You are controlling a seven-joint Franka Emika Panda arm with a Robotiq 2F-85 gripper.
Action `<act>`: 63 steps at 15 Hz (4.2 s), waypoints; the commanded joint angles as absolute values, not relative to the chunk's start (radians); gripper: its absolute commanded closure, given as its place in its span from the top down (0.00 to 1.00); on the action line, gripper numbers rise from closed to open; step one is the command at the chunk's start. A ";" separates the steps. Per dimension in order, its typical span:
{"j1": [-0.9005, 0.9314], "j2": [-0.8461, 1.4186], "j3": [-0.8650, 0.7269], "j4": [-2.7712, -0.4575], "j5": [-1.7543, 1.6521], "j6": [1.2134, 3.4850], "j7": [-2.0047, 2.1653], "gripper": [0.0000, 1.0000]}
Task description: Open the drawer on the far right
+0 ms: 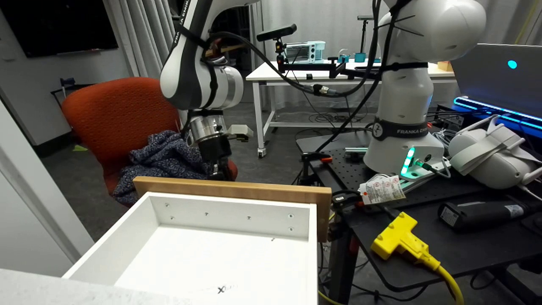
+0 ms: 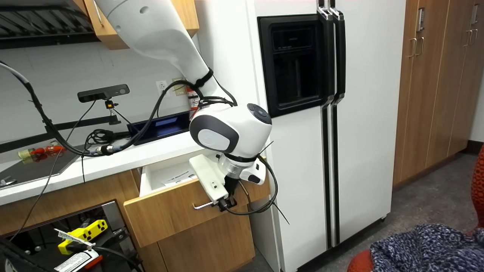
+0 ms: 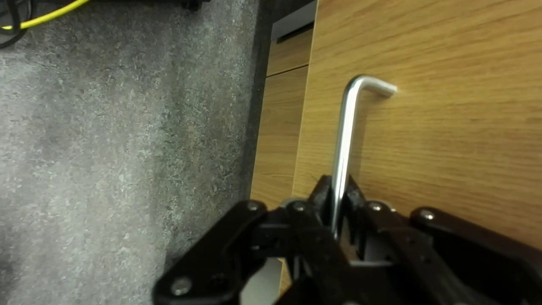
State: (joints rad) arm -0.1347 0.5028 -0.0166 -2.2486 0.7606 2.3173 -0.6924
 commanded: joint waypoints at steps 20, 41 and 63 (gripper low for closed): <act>-0.225 0.385 0.109 -2.420 0.530 2.464 -0.548 1.00; -0.199 0.337 0.116 -2.475 0.492 2.618 -0.639 1.00; -0.256 0.380 0.203 -2.480 0.423 2.877 -0.651 1.00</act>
